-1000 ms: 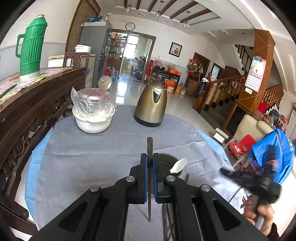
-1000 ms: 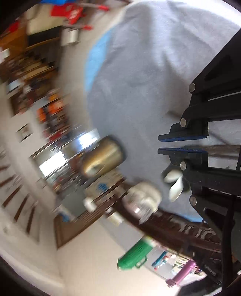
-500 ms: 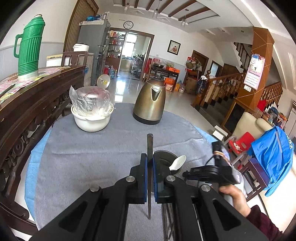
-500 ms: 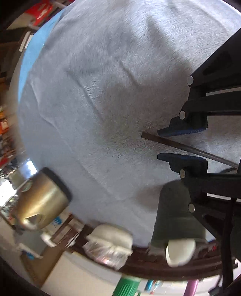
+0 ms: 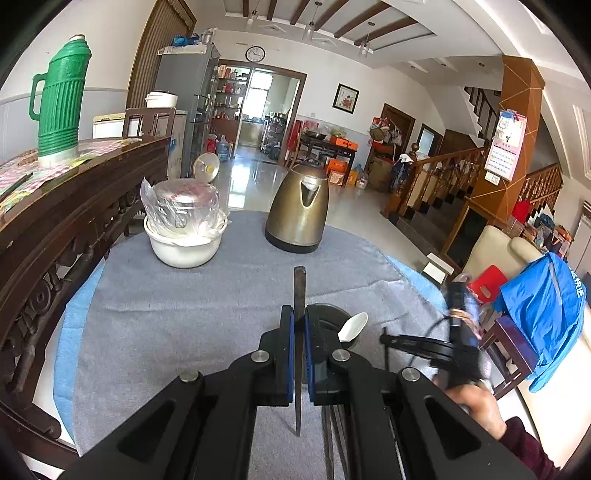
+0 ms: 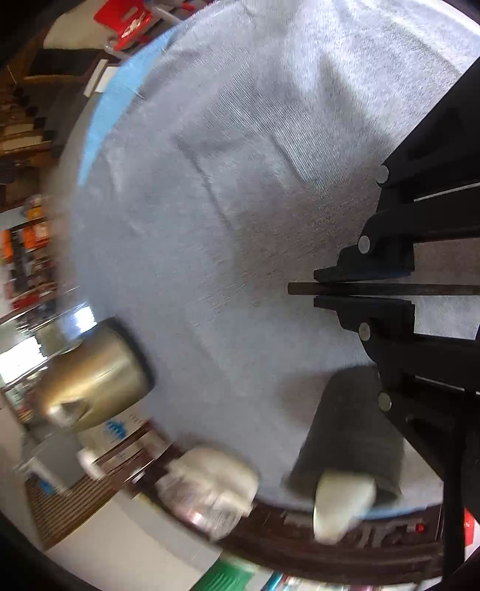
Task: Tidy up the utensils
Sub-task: 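Lift the held chopsticks upright and carry them above the holder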
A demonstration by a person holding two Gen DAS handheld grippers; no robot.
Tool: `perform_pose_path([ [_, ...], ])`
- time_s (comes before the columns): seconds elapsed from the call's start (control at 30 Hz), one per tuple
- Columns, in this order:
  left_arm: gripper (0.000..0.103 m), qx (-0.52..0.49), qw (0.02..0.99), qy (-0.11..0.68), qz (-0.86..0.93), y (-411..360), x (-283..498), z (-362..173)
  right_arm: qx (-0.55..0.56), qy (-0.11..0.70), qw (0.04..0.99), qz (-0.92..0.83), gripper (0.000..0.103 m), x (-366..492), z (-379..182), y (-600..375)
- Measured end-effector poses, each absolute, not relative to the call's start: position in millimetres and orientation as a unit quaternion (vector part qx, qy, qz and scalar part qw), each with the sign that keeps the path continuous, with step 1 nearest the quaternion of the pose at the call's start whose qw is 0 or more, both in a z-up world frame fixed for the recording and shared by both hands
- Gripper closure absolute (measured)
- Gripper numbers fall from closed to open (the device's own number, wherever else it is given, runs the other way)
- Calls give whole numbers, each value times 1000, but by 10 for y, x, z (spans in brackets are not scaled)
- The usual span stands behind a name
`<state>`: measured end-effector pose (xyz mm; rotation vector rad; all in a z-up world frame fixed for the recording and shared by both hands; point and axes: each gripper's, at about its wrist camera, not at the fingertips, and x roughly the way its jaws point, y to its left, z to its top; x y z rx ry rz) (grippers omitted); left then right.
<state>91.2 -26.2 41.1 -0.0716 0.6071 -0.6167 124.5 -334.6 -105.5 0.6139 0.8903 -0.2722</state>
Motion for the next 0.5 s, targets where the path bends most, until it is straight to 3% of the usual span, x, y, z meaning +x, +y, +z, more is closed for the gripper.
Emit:
perform_pose_path([
  [0.13, 98, -35, 910, 284, -301, -266, 870, 481, 318, 330, 883, -96, 96, 890, -671, -3349],
  [0.3, 98, -35, 913, 274, -302, -292, 845, 559, 374, 141, 915, -47, 96, 395, -145, -3315],
  [0.5, 98, -36, 917, 248, -310, -301, 846, 801, 343, -3, 937, -69, 96, -5, 426, -3104],
])
